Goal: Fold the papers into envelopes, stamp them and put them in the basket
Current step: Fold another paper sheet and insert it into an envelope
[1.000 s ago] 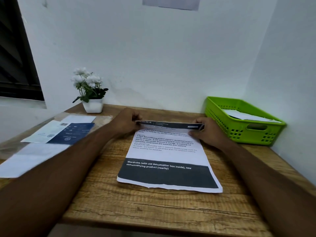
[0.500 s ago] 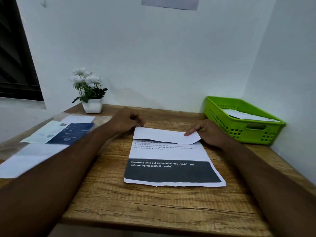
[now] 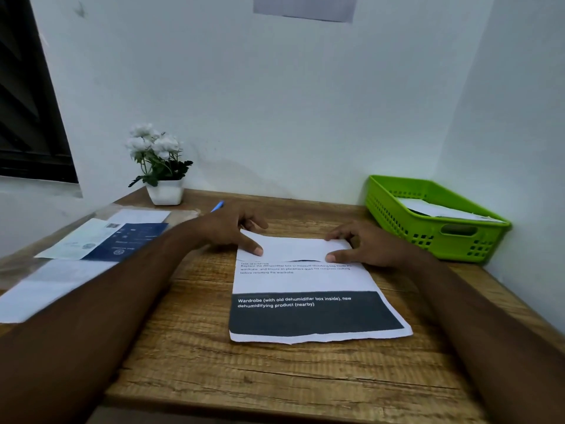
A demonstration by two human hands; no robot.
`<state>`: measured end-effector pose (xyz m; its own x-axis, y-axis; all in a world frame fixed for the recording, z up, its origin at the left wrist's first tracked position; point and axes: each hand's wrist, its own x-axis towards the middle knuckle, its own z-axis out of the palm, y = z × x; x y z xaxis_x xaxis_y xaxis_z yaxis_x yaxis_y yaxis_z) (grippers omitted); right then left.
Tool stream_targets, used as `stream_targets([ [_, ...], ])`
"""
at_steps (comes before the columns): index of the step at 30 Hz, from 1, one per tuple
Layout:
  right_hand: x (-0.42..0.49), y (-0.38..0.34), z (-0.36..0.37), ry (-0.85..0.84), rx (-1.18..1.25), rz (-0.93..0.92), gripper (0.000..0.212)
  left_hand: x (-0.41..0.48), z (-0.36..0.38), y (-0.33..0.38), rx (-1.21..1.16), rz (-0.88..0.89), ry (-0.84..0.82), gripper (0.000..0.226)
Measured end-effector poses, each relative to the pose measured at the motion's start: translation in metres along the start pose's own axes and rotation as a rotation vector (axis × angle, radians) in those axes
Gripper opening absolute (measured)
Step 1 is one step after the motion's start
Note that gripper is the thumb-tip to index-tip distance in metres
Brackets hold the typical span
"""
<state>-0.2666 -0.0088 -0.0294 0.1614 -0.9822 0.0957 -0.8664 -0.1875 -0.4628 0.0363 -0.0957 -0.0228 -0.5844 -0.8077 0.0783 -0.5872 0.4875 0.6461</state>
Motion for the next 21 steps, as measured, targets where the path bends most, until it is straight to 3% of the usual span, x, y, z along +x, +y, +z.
stream_targets([
  [5,-0.002,-0.005,-0.002,0.019,-0.03,0.017,0.069,-0.004,-0.005,0.007,0.025,-0.042,-0.113,0.061],
  [8,-0.003,-0.006,-0.002,0.029,-0.042,0.034,0.083,-0.006,-0.004,0.009,-0.02,-0.02,-0.054,0.062],
  [10,-0.003,-0.006,-0.001,0.058,-0.02,0.044,0.086,-0.006,-0.003,0.01,-0.024,-0.003,0.012,0.049],
  [12,-0.002,-0.005,-0.001,0.103,-0.015,0.038,0.082,-0.008,-0.002,0.014,0.001,0.011,0.098,0.026],
  [18,0.003,-0.001,-0.003,0.3,0.013,-0.027,0.055,-0.011,-0.002,0.023,-0.04,0.08,0.242,0.041],
  [21,0.004,-0.001,-0.004,0.371,0.016,-0.041,0.047,-0.013,-0.003,0.023,-0.085,0.126,0.235,0.017],
])
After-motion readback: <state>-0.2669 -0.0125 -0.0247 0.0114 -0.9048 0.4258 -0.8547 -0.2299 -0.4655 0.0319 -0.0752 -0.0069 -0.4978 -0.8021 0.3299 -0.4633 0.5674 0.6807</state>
